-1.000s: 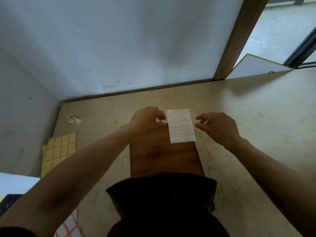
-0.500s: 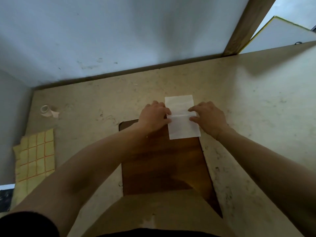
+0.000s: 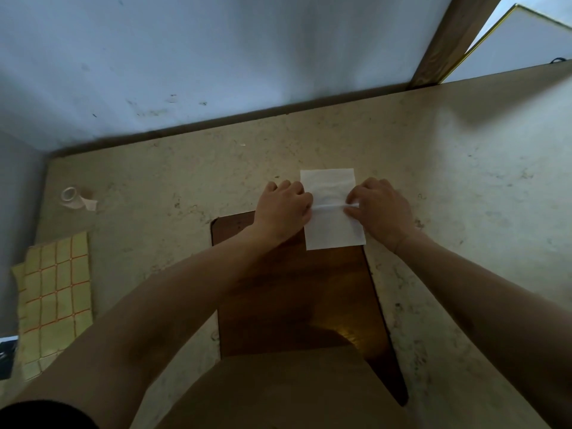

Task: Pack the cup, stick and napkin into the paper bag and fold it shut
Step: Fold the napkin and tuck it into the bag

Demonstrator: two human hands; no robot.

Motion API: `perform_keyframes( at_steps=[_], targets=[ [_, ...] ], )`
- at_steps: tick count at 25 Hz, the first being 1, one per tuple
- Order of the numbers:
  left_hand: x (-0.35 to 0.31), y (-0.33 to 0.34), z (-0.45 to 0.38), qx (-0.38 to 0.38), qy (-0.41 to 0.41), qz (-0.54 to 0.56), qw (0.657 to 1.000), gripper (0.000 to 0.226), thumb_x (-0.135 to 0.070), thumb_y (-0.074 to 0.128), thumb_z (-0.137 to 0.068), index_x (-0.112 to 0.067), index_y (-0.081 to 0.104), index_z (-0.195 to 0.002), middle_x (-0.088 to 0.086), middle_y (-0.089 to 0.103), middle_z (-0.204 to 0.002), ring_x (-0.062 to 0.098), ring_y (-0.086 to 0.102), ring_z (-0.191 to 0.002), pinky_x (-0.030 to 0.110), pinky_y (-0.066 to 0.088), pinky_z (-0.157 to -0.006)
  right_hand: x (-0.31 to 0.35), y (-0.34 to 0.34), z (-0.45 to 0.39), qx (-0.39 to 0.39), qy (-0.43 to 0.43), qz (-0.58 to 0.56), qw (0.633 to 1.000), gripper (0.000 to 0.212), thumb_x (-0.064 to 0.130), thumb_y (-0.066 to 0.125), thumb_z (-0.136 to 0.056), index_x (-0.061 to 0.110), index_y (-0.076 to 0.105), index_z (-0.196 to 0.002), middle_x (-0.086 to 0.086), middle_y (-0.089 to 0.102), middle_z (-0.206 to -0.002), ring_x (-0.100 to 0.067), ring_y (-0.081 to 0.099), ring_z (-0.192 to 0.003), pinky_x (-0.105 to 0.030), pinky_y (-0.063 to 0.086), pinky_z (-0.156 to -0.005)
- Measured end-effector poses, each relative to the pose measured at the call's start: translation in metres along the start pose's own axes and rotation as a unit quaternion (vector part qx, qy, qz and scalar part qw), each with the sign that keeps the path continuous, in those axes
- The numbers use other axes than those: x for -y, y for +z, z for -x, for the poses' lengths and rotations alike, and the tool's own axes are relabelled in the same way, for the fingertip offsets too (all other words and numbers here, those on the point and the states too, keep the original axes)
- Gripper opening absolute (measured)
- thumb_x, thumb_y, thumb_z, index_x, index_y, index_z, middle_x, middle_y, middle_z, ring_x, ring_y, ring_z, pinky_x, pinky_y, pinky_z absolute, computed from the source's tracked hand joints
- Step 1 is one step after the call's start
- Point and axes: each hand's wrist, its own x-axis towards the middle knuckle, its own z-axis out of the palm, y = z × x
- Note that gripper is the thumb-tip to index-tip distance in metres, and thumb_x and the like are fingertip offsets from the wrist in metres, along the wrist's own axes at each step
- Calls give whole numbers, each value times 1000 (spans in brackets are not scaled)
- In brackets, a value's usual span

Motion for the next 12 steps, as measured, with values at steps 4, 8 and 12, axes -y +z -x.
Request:
perform_keyframes(
  at_steps=[4, 8, 12],
  targets=[
    [-5, 0, 0, -9, -15, 34, 999, 19, -28, 52, -92, -17, 67, -97, 2, 63, -100, 19, 56, -90, 34, 39, -83, 0, -2, 1, -3, -2, -15, 1000, 15, 36, 62, -87, 24, 67, -95, -2, 61, -105, -21, 53, -99, -33, 47, -77],
    [-4, -9, 3, -16, -23, 53, 998, 15, -25, 54, -89, -18, 66, -94, 1, 63, -98, 20, 56, -88, 35, 37, -83, 4, -13, 7, -34, -5, -71, 997, 10, 29, 63, -85, 22, 66, -92, -1, 62, -102, -18, 54, -94, -29, 44, -72],
    [-8, -37, 14, -51, -25, 87, 995, 8, -25, 58, -86, -19, 62, -90, -2, 63, -95, 17, 57, -87, 34, 38, -85, 17, -43, 22, -49, -4, -152, 987, 10, 30, 61, -84, 24, 60, -92, 3, 64, -98, -18, 58, -88, -30, 47, -73]
  ],
)
